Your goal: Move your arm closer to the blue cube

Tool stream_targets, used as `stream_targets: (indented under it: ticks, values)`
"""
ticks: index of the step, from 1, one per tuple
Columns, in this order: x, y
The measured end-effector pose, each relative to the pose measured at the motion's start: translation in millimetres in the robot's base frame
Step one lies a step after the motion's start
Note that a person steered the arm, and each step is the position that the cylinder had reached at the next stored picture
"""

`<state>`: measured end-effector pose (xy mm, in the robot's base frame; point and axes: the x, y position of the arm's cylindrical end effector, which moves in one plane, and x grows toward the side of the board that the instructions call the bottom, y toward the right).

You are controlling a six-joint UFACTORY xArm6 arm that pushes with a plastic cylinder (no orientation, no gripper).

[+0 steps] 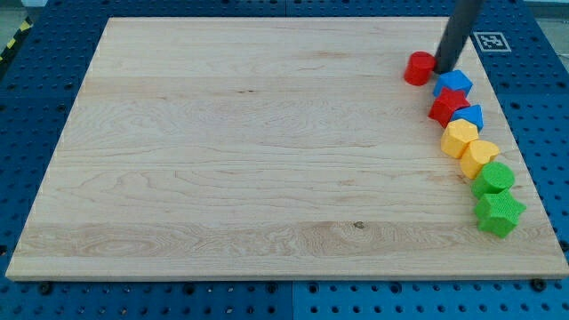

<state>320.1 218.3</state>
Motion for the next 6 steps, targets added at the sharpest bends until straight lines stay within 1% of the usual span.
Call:
stream_targets:
  ticks: [1,2,3,4,5,6]
  values:
    - [0,2]
    - [3,59]
    - [28,85]
    - [28,73]
    - [23,47]
    - [8,30]
